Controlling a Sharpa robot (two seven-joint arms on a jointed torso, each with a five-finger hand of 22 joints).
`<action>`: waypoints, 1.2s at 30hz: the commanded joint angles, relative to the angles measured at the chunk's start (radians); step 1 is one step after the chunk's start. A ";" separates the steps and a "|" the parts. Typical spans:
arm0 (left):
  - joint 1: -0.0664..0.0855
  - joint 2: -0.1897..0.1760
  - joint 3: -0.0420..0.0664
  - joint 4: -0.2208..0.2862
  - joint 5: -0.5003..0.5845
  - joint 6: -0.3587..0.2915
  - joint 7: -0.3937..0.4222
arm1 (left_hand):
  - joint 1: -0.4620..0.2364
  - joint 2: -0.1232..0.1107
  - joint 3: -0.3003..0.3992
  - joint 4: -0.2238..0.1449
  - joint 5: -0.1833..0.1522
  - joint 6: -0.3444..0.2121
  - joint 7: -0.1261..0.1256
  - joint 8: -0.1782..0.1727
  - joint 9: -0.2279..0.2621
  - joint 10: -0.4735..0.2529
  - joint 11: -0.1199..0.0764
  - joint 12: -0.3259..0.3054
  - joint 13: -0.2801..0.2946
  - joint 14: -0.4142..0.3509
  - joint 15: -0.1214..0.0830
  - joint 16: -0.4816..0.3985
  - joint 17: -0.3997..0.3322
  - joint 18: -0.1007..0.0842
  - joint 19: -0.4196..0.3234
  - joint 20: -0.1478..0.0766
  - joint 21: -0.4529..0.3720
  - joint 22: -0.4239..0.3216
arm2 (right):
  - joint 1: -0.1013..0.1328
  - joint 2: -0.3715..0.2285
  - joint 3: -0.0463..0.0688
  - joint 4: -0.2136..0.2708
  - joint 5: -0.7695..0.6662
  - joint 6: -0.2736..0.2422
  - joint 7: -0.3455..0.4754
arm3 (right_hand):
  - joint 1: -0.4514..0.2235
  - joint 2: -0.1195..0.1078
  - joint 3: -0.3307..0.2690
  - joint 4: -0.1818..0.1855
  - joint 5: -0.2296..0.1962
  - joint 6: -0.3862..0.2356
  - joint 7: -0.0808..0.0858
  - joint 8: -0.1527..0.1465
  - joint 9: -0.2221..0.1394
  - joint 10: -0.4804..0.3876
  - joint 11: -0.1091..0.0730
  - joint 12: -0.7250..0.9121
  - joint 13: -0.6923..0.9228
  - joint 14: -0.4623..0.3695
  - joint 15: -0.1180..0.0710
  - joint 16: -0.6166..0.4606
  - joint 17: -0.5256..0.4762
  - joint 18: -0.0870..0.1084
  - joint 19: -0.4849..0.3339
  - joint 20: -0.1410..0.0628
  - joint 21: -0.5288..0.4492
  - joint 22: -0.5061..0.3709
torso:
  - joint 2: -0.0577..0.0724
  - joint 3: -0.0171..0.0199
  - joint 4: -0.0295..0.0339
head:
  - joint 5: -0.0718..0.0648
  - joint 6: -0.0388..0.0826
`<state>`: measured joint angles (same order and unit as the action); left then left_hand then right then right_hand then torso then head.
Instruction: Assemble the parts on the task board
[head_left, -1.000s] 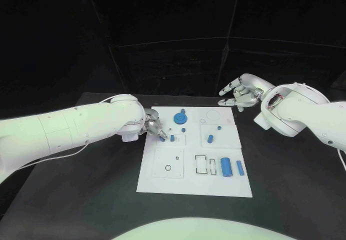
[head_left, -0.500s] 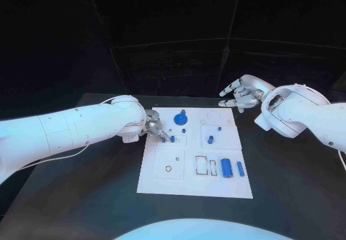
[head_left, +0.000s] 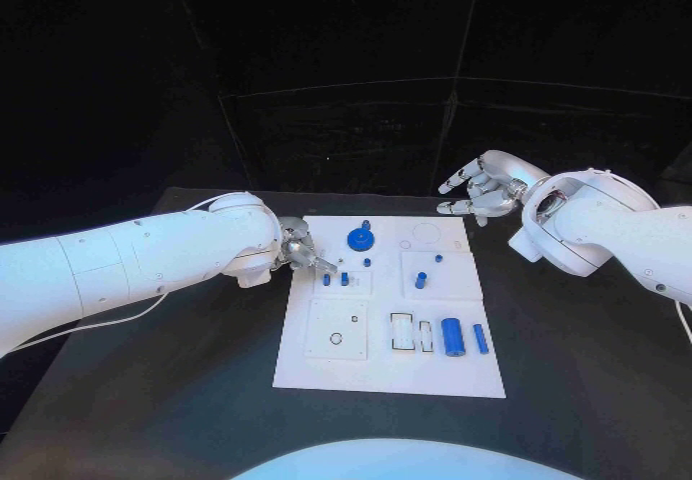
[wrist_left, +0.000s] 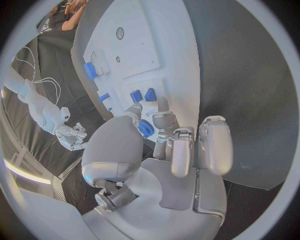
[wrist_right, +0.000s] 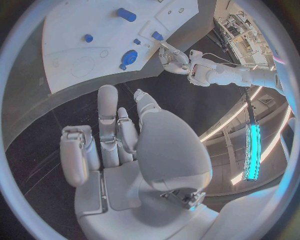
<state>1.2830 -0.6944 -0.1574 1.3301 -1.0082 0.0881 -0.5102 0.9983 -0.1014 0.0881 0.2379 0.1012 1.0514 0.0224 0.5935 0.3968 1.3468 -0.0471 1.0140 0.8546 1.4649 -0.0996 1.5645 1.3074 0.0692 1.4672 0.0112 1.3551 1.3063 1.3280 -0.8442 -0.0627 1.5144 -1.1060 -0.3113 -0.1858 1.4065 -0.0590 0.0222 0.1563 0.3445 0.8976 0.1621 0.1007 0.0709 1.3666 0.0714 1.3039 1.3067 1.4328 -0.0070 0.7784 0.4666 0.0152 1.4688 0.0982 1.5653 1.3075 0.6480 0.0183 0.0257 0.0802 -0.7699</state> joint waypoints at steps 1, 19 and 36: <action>0.002 -0.019 0.001 0.025 0.038 -0.110 0.076 | 0.023 0.001 -0.026 0.011 -0.002 -0.021 0.004 -0.007 -0.002 -0.030 0.005 -0.037 -0.042 0.106 0.001 0.006 0.263 0.007 -0.005 -0.001 -0.060 -0.061 | 0.002 -0.001 0.001 0.001 -0.004 -0.009 0.009 | -0.001 0.001 -0.007 0.000 0.003 0.003 0.000 0.004 -0.002 -0.010 -0.001 -0.006 -0.001 -0.001 -0.006 0.004 0.000 -0.015 0.102 -0.001 0.005 0.263 | 0.001 -0.0015 -0.0008 | -0.005 0.002; -0.001 0.078 0.000 -0.035 -0.065 -0.406 0.695 | 0.412 -0.007 0.168 -0.219 0.021 -0.156 0.133 -0.275 -0.224 -0.409 0.142 -0.613 -0.597 -0.081 0.109 -0.330 -0.296 0.114 -0.211 0.097 -0.696 -0.678 | 0.002 0.008 0.001 -0.010 -0.002 -0.018 0.026 | -0.002 0.001 -0.008 0.001 0.004 0.003 0.000 0.004 -0.002 -0.011 -0.001 -0.008 -0.003 -0.001 -0.006 0.004 0.000 -0.015 0.102 -0.001 0.005 0.263 | 0.003 -0.0005 -0.0042 | -0.017 0.021; -0.021 0.176 -0.022 -0.143 -0.385 -0.231 0.547 | 0.363 -0.031 0.204 -0.247 0.019 -0.076 0.126 -0.358 -0.294 -0.348 0.136 -0.694 -0.718 0.032 0.100 -0.166 -0.104 0.065 -0.045 0.085 -0.397 -0.394 | 0.002 0.017 0.001 -0.011 -0.002 -0.016 0.027 | -0.001 0.002 -0.008 0.001 0.004 0.003 -0.001 0.004 -0.001 -0.011 -0.001 -0.008 -0.003 -0.001 -0.006 0.004 0.000 -0.015 0.102 -0.001 0.005 0.263 | 0.003 -0.0021 -0.0034 | -0.025 0.020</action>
<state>1.2610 -0.5216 -0.1800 1.1926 -1.3110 -0.1868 0.0684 1.3681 -0.1314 0.2875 -0.0084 0.1246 0.9686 0.1482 0.2373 0.1038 0.9938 0.0877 0.3247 0.1371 1.4618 0.0039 1.3973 1.2056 0.1464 1.4160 0.0981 0.9546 0.9118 1.3278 -0.8286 -0.0628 1.5025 -1.1057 -0.3169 -0.1678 1.4064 -0.0590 0.0197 0.1588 0.3444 0.8976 0.1621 0.1006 0.0709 1.3629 0.0677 1.2999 1.3045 1.4328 -0.0070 0.7784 0.4665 0.0151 1.4688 0.0981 1.5653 1.3074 0.6505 0.0166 0.0217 0.0557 -0.7503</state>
